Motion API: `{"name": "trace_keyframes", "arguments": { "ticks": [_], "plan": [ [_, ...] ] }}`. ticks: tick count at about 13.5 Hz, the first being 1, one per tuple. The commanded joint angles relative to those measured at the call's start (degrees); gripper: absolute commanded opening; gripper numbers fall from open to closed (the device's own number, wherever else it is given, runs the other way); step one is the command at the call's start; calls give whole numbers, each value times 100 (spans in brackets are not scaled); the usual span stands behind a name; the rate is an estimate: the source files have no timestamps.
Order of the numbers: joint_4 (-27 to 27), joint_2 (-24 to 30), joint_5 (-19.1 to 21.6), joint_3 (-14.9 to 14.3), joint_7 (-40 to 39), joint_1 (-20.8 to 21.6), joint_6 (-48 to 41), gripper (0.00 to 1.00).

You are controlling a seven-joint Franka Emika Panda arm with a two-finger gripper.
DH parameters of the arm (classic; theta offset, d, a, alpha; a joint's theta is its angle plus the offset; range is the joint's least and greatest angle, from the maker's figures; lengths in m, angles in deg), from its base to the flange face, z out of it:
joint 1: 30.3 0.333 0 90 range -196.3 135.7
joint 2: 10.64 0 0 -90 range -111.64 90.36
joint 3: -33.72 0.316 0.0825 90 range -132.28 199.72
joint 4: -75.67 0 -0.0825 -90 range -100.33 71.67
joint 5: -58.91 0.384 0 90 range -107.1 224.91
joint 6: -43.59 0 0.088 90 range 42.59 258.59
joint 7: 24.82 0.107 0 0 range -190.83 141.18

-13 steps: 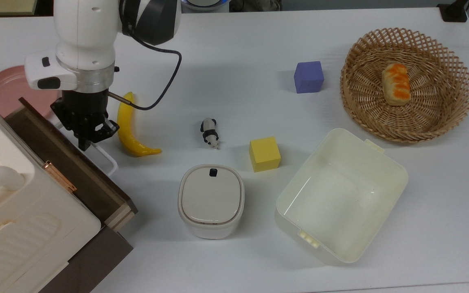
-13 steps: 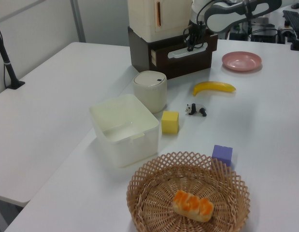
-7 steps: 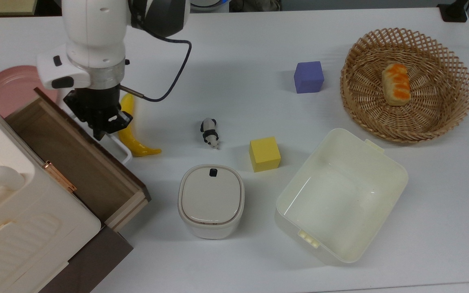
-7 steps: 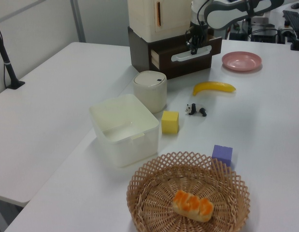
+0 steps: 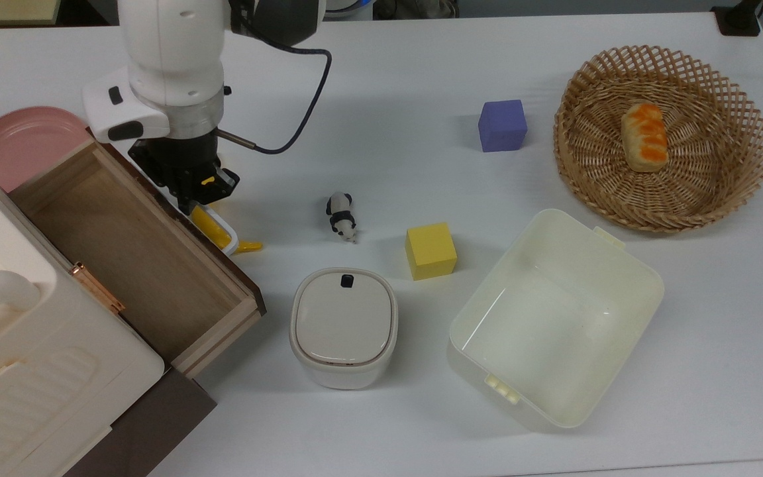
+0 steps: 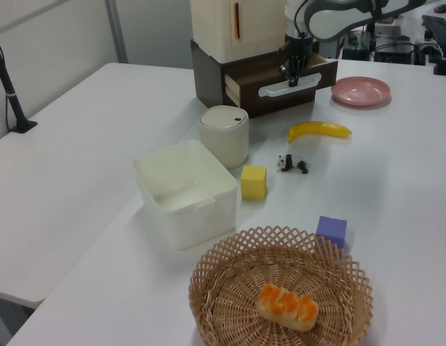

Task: Open the drawer
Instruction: 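Keep pulling the drawer further open along its slide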

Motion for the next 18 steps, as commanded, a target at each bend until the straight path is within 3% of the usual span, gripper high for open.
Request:
{"name": "trace_keyframes", "arguments": {
  "ticks": [1, 3, 5, 6, 11, 16, 18],
  "plan": [
    [-102, 318, 405, 38, -83, 96, -105, 16],
    [55, 327, 475, 38, -83, 96, -97, 19],
    [171, 327, 476, 38, -83, 96, -97, 34],
    [171, 327, 467, 38, -83, 96, -97, 36],
    [145, 283, 379, 20, -171, 87, 393, 35],
    [-153, 283, 458, 29, -66, 96, 422, 24],
    [-198, 240, 458, 38, 398, 96, 422, 19]
  ]
}}
